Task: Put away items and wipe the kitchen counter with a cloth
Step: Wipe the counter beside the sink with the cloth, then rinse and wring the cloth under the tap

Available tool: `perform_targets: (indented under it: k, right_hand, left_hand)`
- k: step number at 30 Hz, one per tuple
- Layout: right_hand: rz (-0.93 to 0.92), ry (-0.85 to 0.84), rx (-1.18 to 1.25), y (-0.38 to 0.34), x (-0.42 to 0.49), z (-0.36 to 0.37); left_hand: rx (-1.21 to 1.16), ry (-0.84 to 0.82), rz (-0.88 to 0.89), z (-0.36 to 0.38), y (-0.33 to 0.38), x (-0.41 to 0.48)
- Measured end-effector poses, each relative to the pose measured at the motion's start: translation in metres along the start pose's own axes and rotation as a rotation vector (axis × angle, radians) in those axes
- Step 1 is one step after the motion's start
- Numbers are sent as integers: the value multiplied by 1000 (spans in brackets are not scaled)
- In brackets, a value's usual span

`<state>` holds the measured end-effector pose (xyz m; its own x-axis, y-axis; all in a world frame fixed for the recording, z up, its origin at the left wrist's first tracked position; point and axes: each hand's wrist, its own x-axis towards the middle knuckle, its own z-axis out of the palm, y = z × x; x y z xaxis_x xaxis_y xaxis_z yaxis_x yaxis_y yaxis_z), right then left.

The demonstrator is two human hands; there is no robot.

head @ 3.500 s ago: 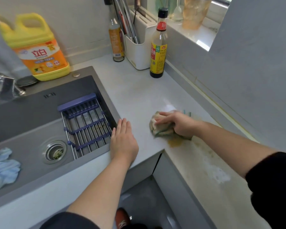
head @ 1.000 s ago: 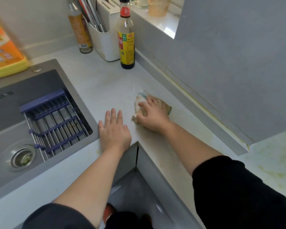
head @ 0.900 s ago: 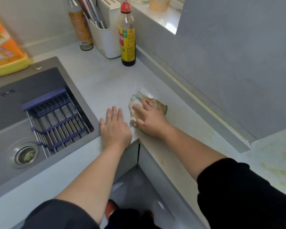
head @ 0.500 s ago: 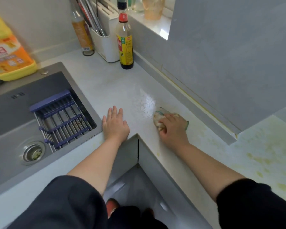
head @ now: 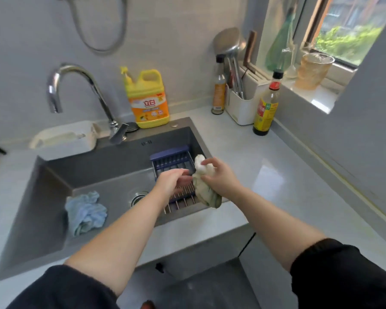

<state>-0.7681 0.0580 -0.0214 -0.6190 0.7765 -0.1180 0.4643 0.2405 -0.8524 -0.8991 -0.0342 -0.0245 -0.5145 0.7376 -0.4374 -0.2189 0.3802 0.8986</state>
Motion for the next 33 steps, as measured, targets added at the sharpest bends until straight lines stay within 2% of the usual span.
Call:
perform_targets:
  k: [2,5,10,13,18,20,22,27,29,33]
  right_hand:
    - [-30,-71,8,-30,13,33]
    - [23,-169,119,-73,37,94]
    - [137,-262,267,-121,75,180]
    - [79,-258,48,-152,103,208]
    - [-279,-108,-740,-192,160,214]
    - [-297,-154,-1036,-192,183,212]
    - [-307,-196,-1233,-183,197,210]
    - [-414,-132,-1283,-158,194,214]
    - [-412,-164,-1260,-154,188,218]
    - [-325,-231,-1057,-158,179,221]
  left_hand:
    - [-88,-32,-36,-42,5,3]
    - [-172,-27,-47,-113,10,10]
    - [-124,-7,-36,-213,10,25]
    - [-123,62,-43,-256,12,41]
    - [-271,49,-92,-292,18,55]
    - [-344,55,-124,-299,20,59]
    - [-391,68,-138,-303,22,63]
    - [-531,51,-167,-297,20,60]
    - [-547,51,-174,-295,22,59]
    - [-559,86,-169,-295,29,57]
